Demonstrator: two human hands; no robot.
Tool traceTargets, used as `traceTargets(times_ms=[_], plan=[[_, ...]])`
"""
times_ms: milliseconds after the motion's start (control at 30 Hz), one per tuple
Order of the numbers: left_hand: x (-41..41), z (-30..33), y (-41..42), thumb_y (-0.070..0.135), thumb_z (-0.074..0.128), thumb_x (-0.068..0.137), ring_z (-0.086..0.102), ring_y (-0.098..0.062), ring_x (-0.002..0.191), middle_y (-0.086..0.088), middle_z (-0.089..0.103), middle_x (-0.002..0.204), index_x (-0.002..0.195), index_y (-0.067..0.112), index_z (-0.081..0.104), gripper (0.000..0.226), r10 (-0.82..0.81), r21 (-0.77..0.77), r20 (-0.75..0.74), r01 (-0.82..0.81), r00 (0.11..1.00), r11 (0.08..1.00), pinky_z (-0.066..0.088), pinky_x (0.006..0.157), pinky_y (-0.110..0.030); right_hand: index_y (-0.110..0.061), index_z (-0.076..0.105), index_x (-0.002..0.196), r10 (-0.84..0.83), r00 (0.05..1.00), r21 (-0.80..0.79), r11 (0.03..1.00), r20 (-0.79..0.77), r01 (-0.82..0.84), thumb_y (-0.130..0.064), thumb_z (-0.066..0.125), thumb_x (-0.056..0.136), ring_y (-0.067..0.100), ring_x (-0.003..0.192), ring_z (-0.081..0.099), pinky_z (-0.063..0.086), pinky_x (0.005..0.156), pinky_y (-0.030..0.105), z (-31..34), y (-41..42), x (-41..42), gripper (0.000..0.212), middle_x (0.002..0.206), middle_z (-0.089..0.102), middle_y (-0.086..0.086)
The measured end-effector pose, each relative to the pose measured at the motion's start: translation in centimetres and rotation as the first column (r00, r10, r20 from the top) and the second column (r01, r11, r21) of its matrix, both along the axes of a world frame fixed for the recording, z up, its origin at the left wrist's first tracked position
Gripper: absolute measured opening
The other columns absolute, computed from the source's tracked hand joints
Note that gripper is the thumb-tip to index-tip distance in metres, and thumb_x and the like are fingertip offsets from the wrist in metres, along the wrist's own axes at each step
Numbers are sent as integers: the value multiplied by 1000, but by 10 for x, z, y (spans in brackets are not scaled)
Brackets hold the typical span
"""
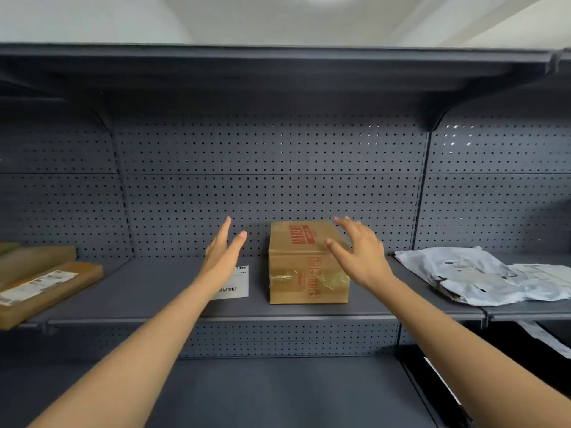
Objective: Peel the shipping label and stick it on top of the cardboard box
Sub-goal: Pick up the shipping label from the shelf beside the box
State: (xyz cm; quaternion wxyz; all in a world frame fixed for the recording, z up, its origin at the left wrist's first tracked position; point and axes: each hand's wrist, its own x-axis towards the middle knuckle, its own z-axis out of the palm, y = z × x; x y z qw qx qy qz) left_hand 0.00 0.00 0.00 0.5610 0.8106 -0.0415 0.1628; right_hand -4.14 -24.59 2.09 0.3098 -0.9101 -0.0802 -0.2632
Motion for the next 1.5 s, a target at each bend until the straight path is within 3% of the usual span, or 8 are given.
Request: traceTargets(times_ms=[467,600,700,833,1000,1200,1500], plan=[[68,-62,53,46,39,90,17,-25,142,-5,27,152,143,34,14,60,37,97,-184,-19,982,995,16,114,-47,-23,45,131,-135,990,-70,988,39,137,-44,45,88,24,133,35,23,108,44,-36,23,55,47,139,48,5],[76,-74,62,37,43,91,19,-30,140,-12,29,150,145,25,13,63,98,246,-218,-43,971,968,21,111,-44,-20,47,129,-161,985,-43,986,62,164,-41,47,89,25,130,39,25,107,45,-43,22,56,45,136,51,6],[82,-81,70,35,45,90,19,-33,140,-12,28,151,145,18,15,64,169,375,-253,-65,953,925,21,112,-44,-19,49,127,-169,982,-11,985,82,171,-38,47,89,27,127,42,29,106,46,-46,21,56,43,133,53,8],[85,-84,73,43,40,91,24,-35,137,-15,31,148,142,12,23,62,291,604,-275,-71,916,794,25,109,-44,-19,50,126,-177,980,23,984,96,175,-38,47,89,27,124,43,32,105,48,-49,20,56,42,129,56,8],[92,-86,72,57,31,88,19,-32,139,-14,29,149,137,11,34,67,357,739,-308,-14,882,674,22,110,-44,-18,52,124,-175,978,34,985,116,172,-37,48,89,27,122,44,33,104,46,-52,18,58,40,125,58,7],[98,-95,69,70,30,79,13,-32,142,-10,25,152,141,24,31,77,333,785,-303,36,893,618,13,113,-50,-18,52,124,-167,978,52,986,126,161,-36,50,88,25,123,43,32,105,45,-55,17,62,40,125,59,6],[103,-99,71,64,37,81,28,-29,136,-5,42,142,131,25,46,64,313,759,-277,7,909,651,16,110,-53,-17,55,120,-157,975,80,986,158,146,-46,40,83,25,119,43,31,101,39,-62,19,66,49,119,60,5]])
